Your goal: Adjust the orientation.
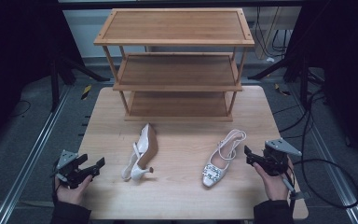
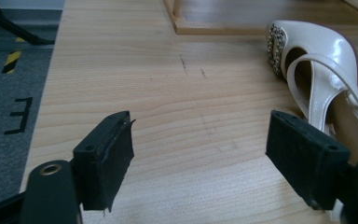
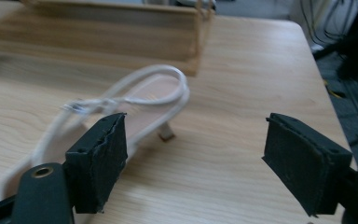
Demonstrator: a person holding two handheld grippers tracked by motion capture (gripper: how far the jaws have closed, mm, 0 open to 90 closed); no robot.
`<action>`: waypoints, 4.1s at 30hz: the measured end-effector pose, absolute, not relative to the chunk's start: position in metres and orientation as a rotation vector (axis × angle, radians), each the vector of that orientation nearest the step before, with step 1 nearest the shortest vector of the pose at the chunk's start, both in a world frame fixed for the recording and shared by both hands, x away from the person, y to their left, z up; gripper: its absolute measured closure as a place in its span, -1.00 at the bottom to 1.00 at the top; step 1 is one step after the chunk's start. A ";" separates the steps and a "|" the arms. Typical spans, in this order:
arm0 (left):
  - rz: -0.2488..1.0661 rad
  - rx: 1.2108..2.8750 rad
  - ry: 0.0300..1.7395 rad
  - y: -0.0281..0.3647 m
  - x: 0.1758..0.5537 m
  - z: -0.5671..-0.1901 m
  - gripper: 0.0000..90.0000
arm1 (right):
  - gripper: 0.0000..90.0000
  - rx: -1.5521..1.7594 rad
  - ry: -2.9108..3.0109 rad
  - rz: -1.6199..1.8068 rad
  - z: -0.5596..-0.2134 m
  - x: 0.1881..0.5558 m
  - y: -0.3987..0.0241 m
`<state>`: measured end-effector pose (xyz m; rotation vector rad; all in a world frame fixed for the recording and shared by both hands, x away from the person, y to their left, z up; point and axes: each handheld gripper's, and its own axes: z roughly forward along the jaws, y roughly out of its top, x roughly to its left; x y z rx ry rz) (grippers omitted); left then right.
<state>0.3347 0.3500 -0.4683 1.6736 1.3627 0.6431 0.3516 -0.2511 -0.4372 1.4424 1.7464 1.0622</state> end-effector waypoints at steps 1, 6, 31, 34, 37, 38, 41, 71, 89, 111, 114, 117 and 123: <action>0.646 1.667 1.367 0.350 0.333 -0.468 -0.49 | -0.52 1.425 1.747 1.084 -0.434 0.350 -0.248; 0.601 1.716 1.347 0.349 0.334 -0.470 -0.48 | -0.55 1.319 1.801 1.147 -0.425 0.344 -0.230; 0.599 1.728 1.329 0.348 0.340 -0.473 -0.26 | -0.26 1.056 2.042 1.401 -0.383 0.366 -0.091; 0.605 1.719 1.333 0.349 0.339 -0.472 -0.25 | 0.16 0.963 2.089 1.387 -0.379 0.369 -0.061; 0.604 1.716 1.336 0.349 0.339 -0.472 -0.24 | 0.25 0.929 2.130 1.395 -0.380 0.371 -0.048; 0.605 1.716 1.337 0.349 0.339 -0.472 -0.24 | 0.36 0.901 2.165 1.381 -0.381 0.375 -0.035; 0.602 1.718 1.336 0.349 0.339 -0.472 -0.24 | 0.43 0.887 2.189 1.381 -0.384 0.379 -0.023; 0.581 1.731 1.334 0.350 0.340 -0.474 -0.22 | 1.00 0.716 2.570 1.149 -0.453 0.408 0.100; 0.581 1.724 1.336 0.351 0.339 -0.473 -0.22 | 1.00 0.742 2.523 1.189 -0.455 0.387 0.054; 0.586 1.729 1.327 0.349 0.339 -0.472 -0.22 | 1.00 0.770 2.440 1.256 -0.446 0.381 0.029; 0.584 1.724 1.329 0.350 0.339 -0.472 -0.22 | 1.00 0.711 2.459 1.196 -0.440 0.392 0.059; 0.582 1.723 1.330 0.351 0.339 -0.472 -0.22 | 0.98 0.716 2.472 1.160 -0.445 0.401 0.069; 0.580 1.726 1.333 0.351 0.339 -0.473 -0.22 | 1.00 0.751 2.499 1.053 -0.459 0.402 0.057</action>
